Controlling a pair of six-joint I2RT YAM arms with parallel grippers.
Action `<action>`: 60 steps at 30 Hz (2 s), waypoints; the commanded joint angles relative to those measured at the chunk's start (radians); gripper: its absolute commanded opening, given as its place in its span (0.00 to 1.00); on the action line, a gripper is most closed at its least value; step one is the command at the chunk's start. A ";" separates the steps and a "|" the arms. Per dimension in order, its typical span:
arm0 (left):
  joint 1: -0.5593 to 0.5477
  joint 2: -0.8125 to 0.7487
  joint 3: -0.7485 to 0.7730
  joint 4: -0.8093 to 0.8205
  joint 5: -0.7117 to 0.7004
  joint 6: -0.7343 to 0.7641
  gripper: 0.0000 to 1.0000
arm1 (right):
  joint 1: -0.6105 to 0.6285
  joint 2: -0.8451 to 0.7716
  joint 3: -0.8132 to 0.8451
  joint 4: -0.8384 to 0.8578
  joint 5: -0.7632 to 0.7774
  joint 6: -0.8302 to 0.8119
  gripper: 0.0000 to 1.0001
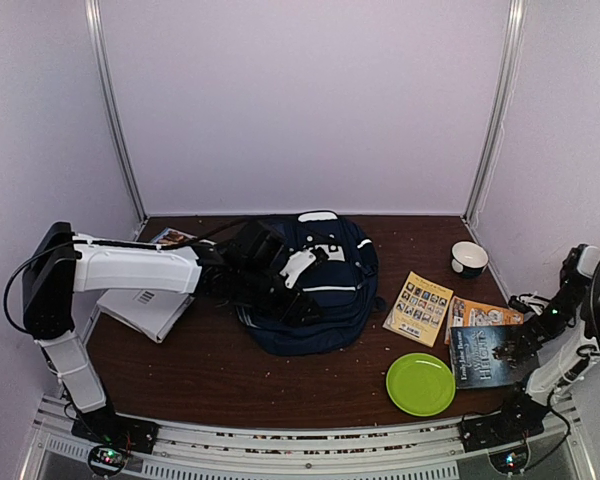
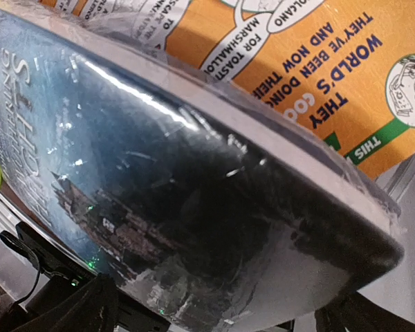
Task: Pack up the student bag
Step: Pick up the book from the corner of the board, then pass from the right arm to the left
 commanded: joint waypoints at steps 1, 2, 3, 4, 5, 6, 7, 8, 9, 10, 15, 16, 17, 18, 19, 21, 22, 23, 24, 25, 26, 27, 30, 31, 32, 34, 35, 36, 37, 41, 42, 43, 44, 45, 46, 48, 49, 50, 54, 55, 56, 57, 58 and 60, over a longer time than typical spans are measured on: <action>-0.013 0.022 0.072 -0.032 -0.009 0.008 0.66 | -0.014 0.056 0.017 0.033 -0.034 -0.010 1.00; -0.014 0.028 0.082 -0.038 -0.009 0.010 0.66 | -0.017 0.058 0.011 0.042 -0.032 -0.015 1.00; -0.015 0.032 0.090 -0.040 -0.005 0.011 0.66 | -0.020 0.061 0.002 0.050 -0.032 -0.020 1.00; -0.016 0.040 0.098 -0.038 0.002 0.010 0.66 | -0.022 0.068 -0.004 0.057 -0.033 -0.025 1.00; -0.018 0.050 0.108 -0.033 0.010 0.007 0.66 | -0.024 0.080 -0.009 0.057 -0.037 -0.031 1.00; -0.021 0.061 0.117 -0.026 0.020 -0.001 0.65 | -0.026 0.092 -0.010 0.051 -0.047 -0.036 1.00; -0.024 0.076 0.129 -0.015 0.034 -0.009 0.65 | -0.028 0.105 -0.009 0.042 -0.060 -0.043 0.99; -0.030 0.092 0.143 -0.005 0.050 -0.020 0.65 | -0.032 0.114 -0.006 0.027 -0.076 -0.054 0.98; -0.037 0.112 0.162 0.000 0.066 -0.029 0.64 | -0.035 0.125 0.000 0.006 -0.096 -0.067 0.95; -0.046 0.130 0.184 0.004 0.083 -0.037 0.64 | -0.038 0.134 0.007 -0.014 -0.114 -0.079 0.93; -0.092 0.245 0.293 0.036 0.166 -0.078 0.64 | -0.043 0.190 0.013 -0.110 -0.181 -0.140 0.79; -0.100 0.265 0.310 0.035 0.166 -0.084 0.64 | -0.043 0.197 0.014 -0.118 -0.185 -0.143 0.76; -0.108 0.284 0.328 0.035 0.164 -0.086 0.64 | -0.044 0.199 0.015 -0.125 -0.190 -0.145 0.73; -0.113 0.299 0.341 0.035 0.162 -0.087 0.64 | -0.045 0.197 0.017 -0.134 -0.196 -0.151 0.69; -0.119 0.313 0.352 0.033 0.161 -0.087 0.64 | -0.047 0.193 0.020 -0.146 -0.202 -0.156 0.65; -0.122 0.323 0.362 0.034 0.158 -0.087 0.64 | -0.048 0.179 0.026 -0.177 -0.217 -0.169 0.56; -0.122 0.324 0.361 0.037 0.157 -0.087 0.64 | -0.049 0.171 0.029 -0.192 -0.225 -0.174 0.52; -0.122 0.324 0.360 0.038 0.155 -0.087 0.64 | -0.047 0.160 0.033 -0.209 -0.233 -0.180 0.48; -0.122 0.324 0.360 0.038 0.154 -0.085 0.64 | -0.049 0.150 0.038 -0.227 -0.242 -0.188 0.44; -0.123 0.323 0.359 0.036 0.152 -0.085 0.64 | -0.049 0.141 0.042 -0.242 -0.251 -0.194 0.40; -0.122 0.324 0.357 0.035 0.152 -0.082 0.64 | -0.048 0.129 0.047 -0.259 -0.258 -0.199 0.36; -0.122 0.321 0.355 0.035 0.149 -0.080 0.64 | -0.047 0.117 0.052 -0.272 -0.265 -0.203 0.32; -0.122 0.317 0.346 0.034 0.140 -0.073 0.64 | -0.048 0.084 0.062 -0.308 -0.280 -0.209 0.23; -0.123 0.316 0.343 0.033 0.137 -0.071 0.64 | -0.048 0.073 0.067 -0.319 -0.285 -0.210 0.18; -0.123 0.313 0.338 0.037 0.134 -0.071 0.64 | -0.049 0.060 0.071 -0.329 -0.293 -0.212 0.15; -0.122 0.306 0.327 0.052 0.129 -0.073 0.64 | -0.049 0.032 0.084 -0.353 -0.309 -0.217 0.07; -0.122 0.304 0.319 0.062 0.125 -0.076 0.64 | -0.048 0.017 0.093 -0.363 -0.320 -0.219 0.05; -0.122 0.300 0.314 0.068 0.122 -0.077 0.64 | -0.047 -0.003 0.107 -0.378 -0.332 -0.221 0.02; -0.122 0.298 0.310 0.074 0.121 -0.078 0.65 | -0.047 -0.020 0.122 -0.389 -0.343 -0.224 0.00; -0.122 0.284 0.306 0.084 0.119 -0.078 0.68 | -0.046 -0.093 0.194 -0.432 -0.392 -0.211 0.00; -0.121 0.277 0.302 0.092 0.118 -0.072 0.69 | -0.040 -0.121 0.207 -0.433 -0.401 -0.208 0.00; -0.121 0.267 0.295 0.106 0.118 -0.064 0.69 | -0.031 -0.148 0.217 -0.433 -0.408 -0.208 0.00; -0.122 0.251 0.285 0.121 0.113 -0.055 0.70 | -0.015 -0.179 0.226 -0.433 -0.413 -0.207 0.00; -0.121 0.234 0.271 0.145 0.109 -0.044 0.71 | 0.003 -0.205 0.234 -0.433 -0.418 -0.203 0.00; -0.122 0.219 0.255 0.174 0.109 -0.029 0.72 | 0.029 -0.235 0.243 -0.432 -0.423 -0.199 0.00; -0.122 0.182 0.219 0.241 0.109 0.007 0.73 | 0.084 -0.286 0.264 -0.425 -0.436 -0.176 0.00; -0.123 0.166 0.204 0.272 0.107 0.026 0.73 | 0.118 -0.313 0.276 -0.418 -0.443 -0.160 0.00; -0.123 0.151 0.193 0.296 0.109 0.051 0.74 | 0.169 -0.339 0.287 -0.409 -0.445 -0.140 0.00; -0.122 0.126 0.237 0.272 0.122 0.133 0.75 | 0.337 -0.445 0.321 -0.318 -0.432 -0.014 0.00; -0.122 0.127 0.258 0.254 0.128 0.152 0.75 | 0.378 -0.471 0.325 -0.282 -0.424 0.021 0.00; -0.123 0.129 0.276 0.242 0.139 0.166 0.75 | 0.420 -0.493 0.328 -0.252 -0.418 0.050 0.00; -0.123 0.132 0.290 0.238 0.148 0.178 0.76 | 0.455 -0.511 0.332 -0.225 -0.412 0.075 0.00; -0.122 0.137 0.304 0.241 0.166 0.184 0.76 | 0.488 -0.522 0.335 -0.202 -0.405 0.094 0.00; -0.123 0.151 0.317 0.278 0.200 0.184 0.77 | 0.546 -0.534 0.344 -0.172 -0.395 0.123 0.00</action>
